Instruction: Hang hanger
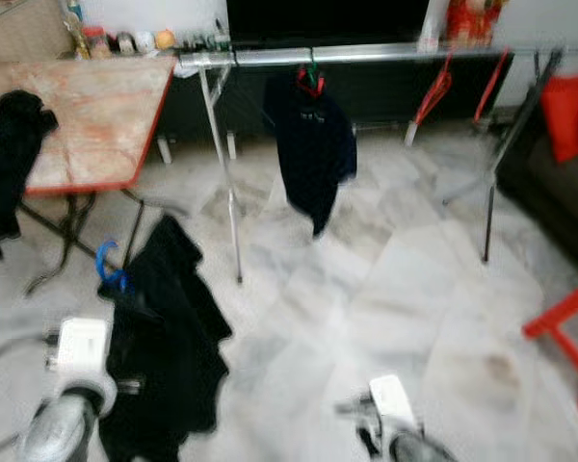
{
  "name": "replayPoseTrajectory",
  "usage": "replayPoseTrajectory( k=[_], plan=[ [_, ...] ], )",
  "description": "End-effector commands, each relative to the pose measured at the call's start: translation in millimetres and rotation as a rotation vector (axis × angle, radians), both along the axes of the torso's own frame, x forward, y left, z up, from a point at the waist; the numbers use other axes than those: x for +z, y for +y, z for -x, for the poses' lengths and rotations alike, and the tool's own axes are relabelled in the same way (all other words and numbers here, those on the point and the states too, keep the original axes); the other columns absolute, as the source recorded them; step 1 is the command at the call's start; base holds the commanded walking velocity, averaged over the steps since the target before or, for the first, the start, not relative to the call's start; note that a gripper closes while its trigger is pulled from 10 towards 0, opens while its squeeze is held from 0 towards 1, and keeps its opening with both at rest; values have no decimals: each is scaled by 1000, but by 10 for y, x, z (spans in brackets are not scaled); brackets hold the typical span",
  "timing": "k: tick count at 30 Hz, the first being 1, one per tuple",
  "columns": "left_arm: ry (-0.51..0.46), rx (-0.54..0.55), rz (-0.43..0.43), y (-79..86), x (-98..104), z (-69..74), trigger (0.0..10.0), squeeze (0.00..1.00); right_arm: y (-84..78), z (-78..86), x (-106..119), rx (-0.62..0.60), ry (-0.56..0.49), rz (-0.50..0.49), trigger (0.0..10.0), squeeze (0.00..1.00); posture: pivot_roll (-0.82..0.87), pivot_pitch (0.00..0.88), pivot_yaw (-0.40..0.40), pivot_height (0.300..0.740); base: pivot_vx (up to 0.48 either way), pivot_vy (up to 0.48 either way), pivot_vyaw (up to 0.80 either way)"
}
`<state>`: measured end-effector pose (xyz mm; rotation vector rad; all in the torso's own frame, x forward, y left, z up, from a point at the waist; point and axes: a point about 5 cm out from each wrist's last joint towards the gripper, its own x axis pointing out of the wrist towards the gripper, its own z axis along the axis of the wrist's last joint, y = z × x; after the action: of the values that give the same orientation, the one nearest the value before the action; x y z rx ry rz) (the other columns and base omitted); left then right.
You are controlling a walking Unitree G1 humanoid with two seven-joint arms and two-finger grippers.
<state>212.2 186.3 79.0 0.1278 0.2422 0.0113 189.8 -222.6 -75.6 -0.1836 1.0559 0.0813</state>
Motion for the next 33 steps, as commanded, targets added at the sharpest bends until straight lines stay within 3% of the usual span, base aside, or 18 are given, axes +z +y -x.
replayPoseTrajectory(
  k=[1, 3, 11, 13, 14, 15, 16, 17, 18, 23, 27, 31, 33],
  plan=[
    [-63, -6, -21, 19, 143, -52, 10000, 0, 27, -86, 40, -3, -37, -7, 10000, 0, -55, 0, 14, 740, 0, 0, 0],
    [-63, -108, -10, -139, 204, -91, 10000, 0, 30, -141, 81, 21, -127, 11, 10000, 0, -61, 0, 13, 740, 0, 0, 0],
    [-41, -294, 2, -360, 294, -109, 10000, 0, 33, -214, 147, 49, -239, 41, 10000, 0, -68, 0, 10, 740, 0, 0, 0],
    [-32, -356, 2, -424, 313, -100, 10000, 0, -36, -534, 401, 61, -383, 18, 10000, 0, -72, 0, 10, 740, 0, 0, 0],
    [-32, -356, 2, -424, 313, -100, 10000, 0, -36, -534, 401, 61, -383, 18, 10000, 0, -72, 0, 10, 740, 0, 0, 0],
    [-27, -402, 1, -474, 345, -110, 10000, 0, -145, -915, 818, 122, -565, -5, 10000, 0, -75, 0, 12, 740, 0, 0, 0],
    [-27, -402, 1, -474, 345, -110, 10000, 0, -145, -915, 818, 122, -565, -5, 10000, 0, -75, 0, 12, 740, 0, 0, 0],
    [-31, -440, 3, -518, 382, -127, 10000, 0, -167, -1068, 1069, 188, -677, -24, 10000, 0, -77, 0, 13, 740, 0, 0, 0],
    [-34, -455, 5, -533, 401, -136, 10000, 0, -156, -1096, 1139, 216, -715, -33, 10000, 0, -80, 0, 16, 740, 0, 0, 0],
    [-51, -527, 11, -640, 467, -206, 10000, 0, -15, -1127, 1435, 386, -832, -132, 10000, 0, -98, 2, 19, 740, 0, 0, 0],
    [-61, -589, 38, -732, 521, -244, 10000, 0, 48, -1007, 1486, 559, -763, -204, 10000, 0, -99, 7, 16, 740, 0, 0, 0],
    [-79, -631, 30, -789, 584, -309, 10000, 0, 28, -863, 1583, 721, -728, -194, 10000, 0, -110, 0, 13, 740, 0, 0, 0],
    [-79, -632, 33, -793, 589, -316, 10000, 0, 30, -846, 1603, 734, -727, -191, 10000, 0, -110, 0, 13, 740, 0, 0, 0]
  ],
)
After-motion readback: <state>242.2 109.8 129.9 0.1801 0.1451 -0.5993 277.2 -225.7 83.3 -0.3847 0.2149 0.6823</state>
